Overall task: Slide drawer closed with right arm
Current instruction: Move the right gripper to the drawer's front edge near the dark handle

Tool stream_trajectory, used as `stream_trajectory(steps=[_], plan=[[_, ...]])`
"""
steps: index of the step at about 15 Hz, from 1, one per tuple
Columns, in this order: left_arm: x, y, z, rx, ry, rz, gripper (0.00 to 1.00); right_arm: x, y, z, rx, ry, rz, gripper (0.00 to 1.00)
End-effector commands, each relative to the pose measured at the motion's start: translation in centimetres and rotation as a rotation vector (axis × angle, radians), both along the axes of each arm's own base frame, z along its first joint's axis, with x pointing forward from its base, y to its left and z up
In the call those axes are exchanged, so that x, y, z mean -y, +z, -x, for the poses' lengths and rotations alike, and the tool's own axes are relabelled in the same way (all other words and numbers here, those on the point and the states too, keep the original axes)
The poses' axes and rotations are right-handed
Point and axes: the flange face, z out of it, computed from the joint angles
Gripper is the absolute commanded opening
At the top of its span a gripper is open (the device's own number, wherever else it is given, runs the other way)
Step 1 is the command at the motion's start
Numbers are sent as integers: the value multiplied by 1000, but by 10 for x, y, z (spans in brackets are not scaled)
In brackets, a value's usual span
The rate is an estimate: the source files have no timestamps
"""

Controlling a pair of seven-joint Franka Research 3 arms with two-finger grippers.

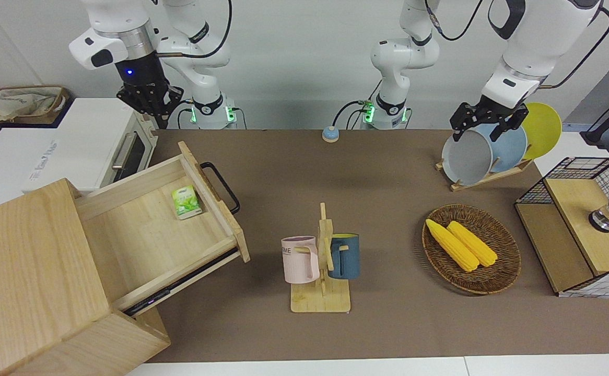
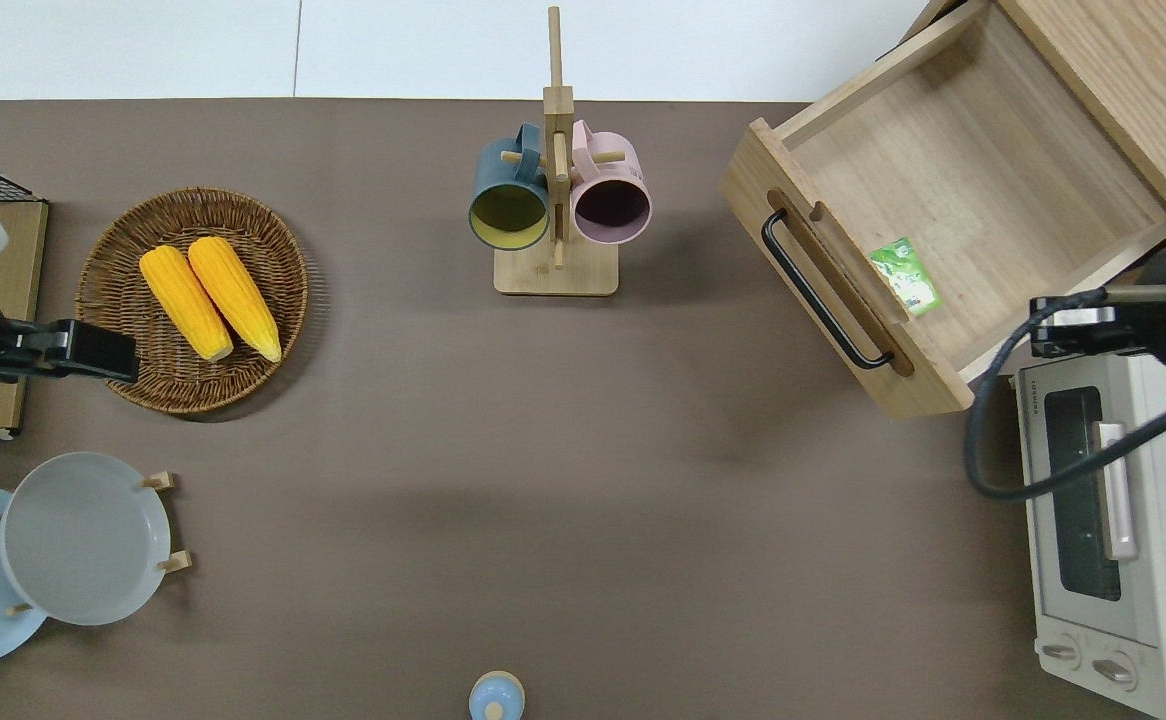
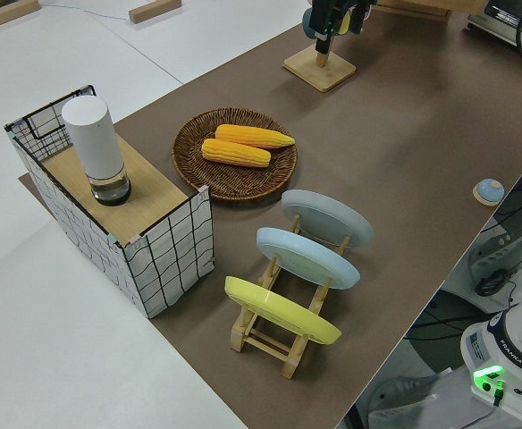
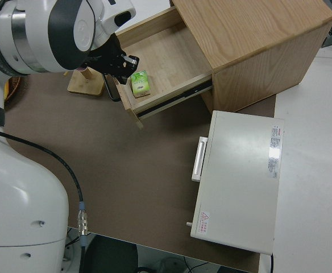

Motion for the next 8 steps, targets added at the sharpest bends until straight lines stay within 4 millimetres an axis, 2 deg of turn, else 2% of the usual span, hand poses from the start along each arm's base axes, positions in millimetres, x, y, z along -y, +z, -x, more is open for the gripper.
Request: stream_trajectory(steps=[1,6,8], plan=[[-1,3,-2,-6,-11,-16,993,-36,7,7,11,-94,7,0],[-1,3,-2,-6,-11,-16,993,-89,4,15,23,-235,-16,0],[-1,3,-2,-6,-11,-16,995,-102,1,17,17,-274,-20,0]])
